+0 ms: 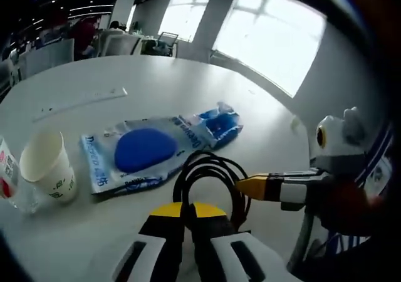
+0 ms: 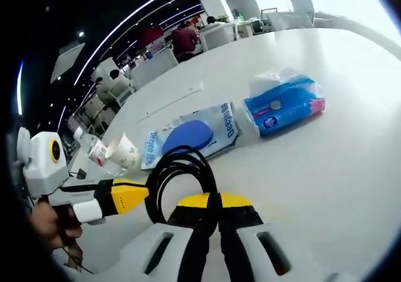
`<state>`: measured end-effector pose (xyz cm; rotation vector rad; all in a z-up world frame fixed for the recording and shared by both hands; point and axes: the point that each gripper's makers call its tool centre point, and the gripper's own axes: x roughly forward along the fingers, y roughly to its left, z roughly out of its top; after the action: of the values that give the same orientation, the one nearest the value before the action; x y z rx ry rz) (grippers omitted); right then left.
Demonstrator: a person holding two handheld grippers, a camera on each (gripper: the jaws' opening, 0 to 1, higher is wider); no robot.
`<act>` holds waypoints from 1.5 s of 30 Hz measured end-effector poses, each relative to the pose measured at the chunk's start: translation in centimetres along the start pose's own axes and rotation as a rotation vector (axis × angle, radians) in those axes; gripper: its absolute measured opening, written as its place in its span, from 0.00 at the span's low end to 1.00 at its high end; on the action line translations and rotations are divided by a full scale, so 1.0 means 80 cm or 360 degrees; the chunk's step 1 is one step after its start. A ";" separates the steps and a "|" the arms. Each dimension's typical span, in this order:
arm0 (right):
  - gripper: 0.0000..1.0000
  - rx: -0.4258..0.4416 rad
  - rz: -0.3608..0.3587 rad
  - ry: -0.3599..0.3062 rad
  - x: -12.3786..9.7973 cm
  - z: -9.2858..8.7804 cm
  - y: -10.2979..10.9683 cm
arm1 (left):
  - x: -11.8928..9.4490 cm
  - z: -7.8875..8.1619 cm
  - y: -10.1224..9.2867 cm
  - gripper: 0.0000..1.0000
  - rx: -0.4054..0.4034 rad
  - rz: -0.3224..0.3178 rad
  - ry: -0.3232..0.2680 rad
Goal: Arrange the tabletop items into an orderly group along one side of the table until the central work area is clear of visible clutter.
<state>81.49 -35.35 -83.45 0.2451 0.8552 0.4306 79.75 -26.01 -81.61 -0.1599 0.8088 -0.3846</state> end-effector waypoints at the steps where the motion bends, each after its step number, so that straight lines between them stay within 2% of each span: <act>1: 0.00 0.0003 -0.0002 -0.0005 0.000 0.002 -0.001 | 0.002 0.001 0.000 0.01 0.0001 -0.0002 -0.0002; 15: 0.00 0.0045 -0.0029 -0.0055 -0.011 0.027 -0.026 | 0.014 0.027 -0.023 0.01 0.0048 -0.0046 -0.0025; 21: 0.00 0.0061 -0.0045 -0.0069 -0.016 0.030 -0.037 | 0.026 0.034 -0.032 0.01 0.0058 -0.0067 -0.0015; 25: 0.00 0.0068 -0.0058 -0.0065 -0.015 0.035 -0.048 | 0.033 0.034 -0.037 0.01 0.0049 -0.0082 -0.0009; 45: 0.00 0.0066 -0.0128 0.0005 -0.011 0.031 -0.092 | 0.073 0.024 -0.062 0.01 -0.0001 -0.0120 0.0063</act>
<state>84.90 -42.40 -84.04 0.2472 0.8747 0.3390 83.42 -32.90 -82.83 -0.1843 0.8437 -0.4596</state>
